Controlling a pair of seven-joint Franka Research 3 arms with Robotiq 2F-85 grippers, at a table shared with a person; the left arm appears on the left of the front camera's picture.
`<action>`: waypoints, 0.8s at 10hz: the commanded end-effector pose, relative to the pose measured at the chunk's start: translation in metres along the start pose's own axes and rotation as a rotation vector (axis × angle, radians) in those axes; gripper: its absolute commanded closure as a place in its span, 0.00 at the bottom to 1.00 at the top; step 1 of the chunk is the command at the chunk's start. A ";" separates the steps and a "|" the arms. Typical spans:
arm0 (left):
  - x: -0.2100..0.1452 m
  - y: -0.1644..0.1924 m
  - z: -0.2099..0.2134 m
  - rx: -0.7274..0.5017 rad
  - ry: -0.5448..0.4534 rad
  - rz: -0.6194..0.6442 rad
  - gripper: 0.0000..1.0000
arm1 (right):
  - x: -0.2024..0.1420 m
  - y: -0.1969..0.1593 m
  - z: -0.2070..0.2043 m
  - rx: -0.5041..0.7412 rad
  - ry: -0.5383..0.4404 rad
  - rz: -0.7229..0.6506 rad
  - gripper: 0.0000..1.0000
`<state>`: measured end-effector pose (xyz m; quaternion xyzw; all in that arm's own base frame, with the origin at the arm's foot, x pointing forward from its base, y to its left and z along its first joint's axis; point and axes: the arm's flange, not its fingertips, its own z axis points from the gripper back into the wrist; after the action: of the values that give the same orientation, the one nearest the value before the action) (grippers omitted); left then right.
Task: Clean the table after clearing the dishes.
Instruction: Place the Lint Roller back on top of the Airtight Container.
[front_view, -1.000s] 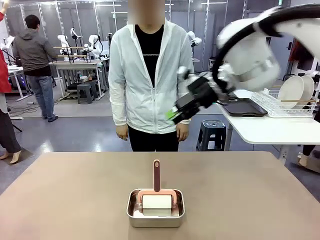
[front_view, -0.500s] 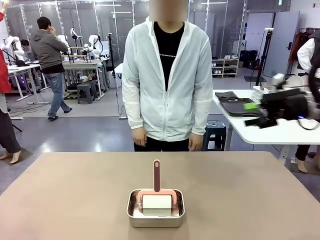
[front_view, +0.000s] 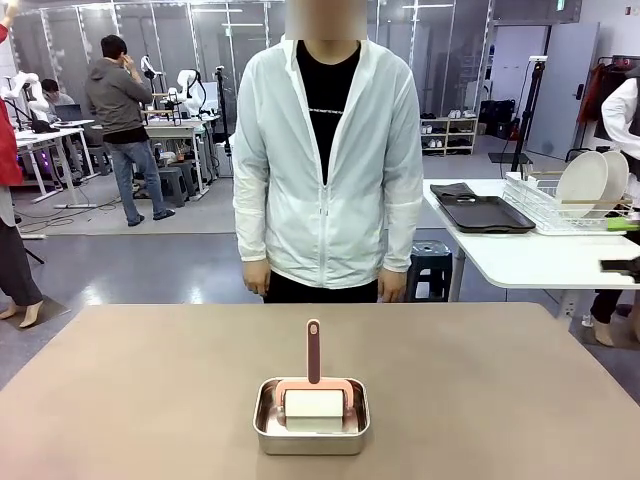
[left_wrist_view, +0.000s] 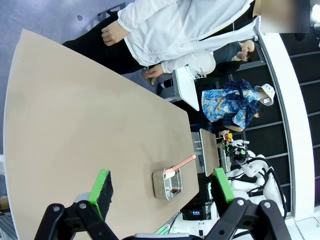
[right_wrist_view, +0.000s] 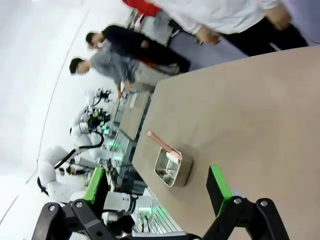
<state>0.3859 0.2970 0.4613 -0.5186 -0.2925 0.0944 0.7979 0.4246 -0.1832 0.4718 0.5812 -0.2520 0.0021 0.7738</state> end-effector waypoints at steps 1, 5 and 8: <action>-0.001 0.000 0.004 -0.007 0.009 -0.014 0.00 | -0.029 0.001 0.015 -0.032 -0.062 -0.069 0.00; -0.001 0.000 0.004 -0.007 0.009 -0.014 0.00 | -0.037 -0.014 0.033 -0.027 -0.077 -0.063 0.00; -0.001 0.000 0.004 -0.007 0.009 -0.014 0.00 | -0.037 -0.014 0.033 -0.027 -0.077 -0.063 0.00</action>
<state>0.3859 0.2971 0.4613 -0.5186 -0.2925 0.0945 0.7979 0.3831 -0.2058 0.4481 0.5747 -0.2610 -0.0468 0.7742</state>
